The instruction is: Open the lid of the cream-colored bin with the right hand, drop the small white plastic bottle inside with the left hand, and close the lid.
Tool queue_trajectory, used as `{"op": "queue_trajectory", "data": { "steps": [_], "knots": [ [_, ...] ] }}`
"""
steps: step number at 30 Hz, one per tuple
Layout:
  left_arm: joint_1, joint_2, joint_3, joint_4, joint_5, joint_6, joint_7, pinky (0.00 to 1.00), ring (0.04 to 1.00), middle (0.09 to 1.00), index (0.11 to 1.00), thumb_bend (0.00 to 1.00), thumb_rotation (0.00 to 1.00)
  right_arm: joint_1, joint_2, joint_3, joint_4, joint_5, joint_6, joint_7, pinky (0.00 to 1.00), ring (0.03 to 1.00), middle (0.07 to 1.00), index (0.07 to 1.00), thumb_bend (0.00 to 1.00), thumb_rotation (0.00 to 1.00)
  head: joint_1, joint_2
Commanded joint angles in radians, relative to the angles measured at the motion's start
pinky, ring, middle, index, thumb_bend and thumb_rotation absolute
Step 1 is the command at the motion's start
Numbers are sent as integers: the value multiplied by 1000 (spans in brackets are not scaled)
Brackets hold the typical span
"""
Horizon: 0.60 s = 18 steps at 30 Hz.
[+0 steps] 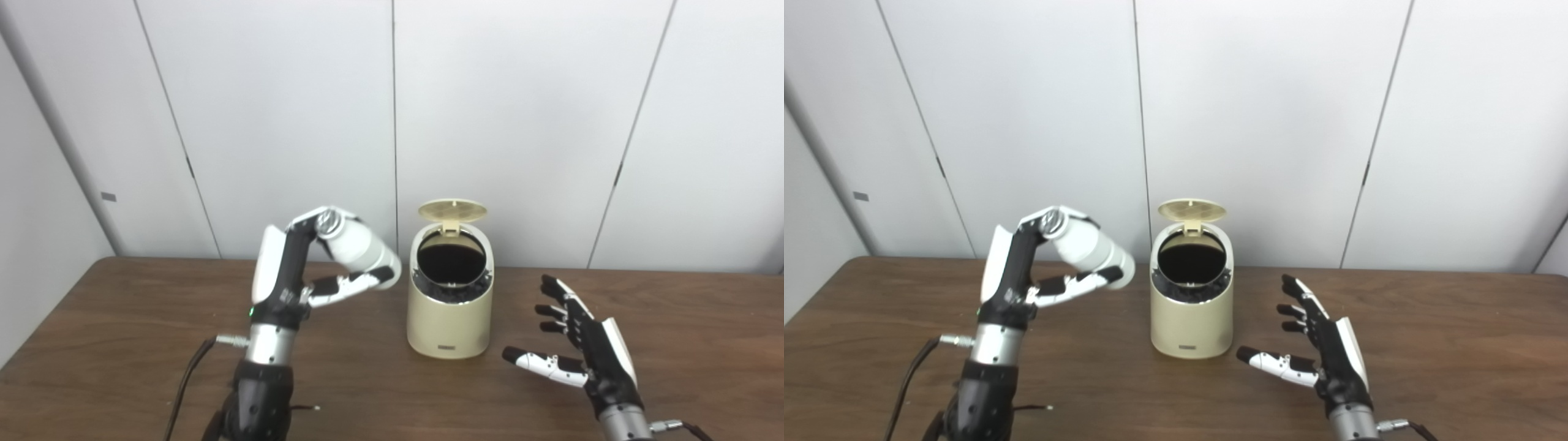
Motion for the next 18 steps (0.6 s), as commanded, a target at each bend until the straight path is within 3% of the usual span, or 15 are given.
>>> {"op": "queue_trajectory", "data": {
  "steps": [1,6,18],
  "knots": [
    [-65,6,4,-10,5,-6,-4,322,407,473,507,504,0,-41,4,0,-8,-3,-55,-18,713,793,886,883,871,294,-3,-3],
    [-112,7,3,17,10,-17,-6,315,403,468,508,504,0,-47,13,2,2,-11,-62,-29,717,791,886,879,879,299,-20,-4],
    [-156,-29,-37,144,70,-143,60,327,401,476,519,502,0,-56,29,3,15,-14,-80,-45,692,782,885,879,872,276,-44,-6]
  ]
}}
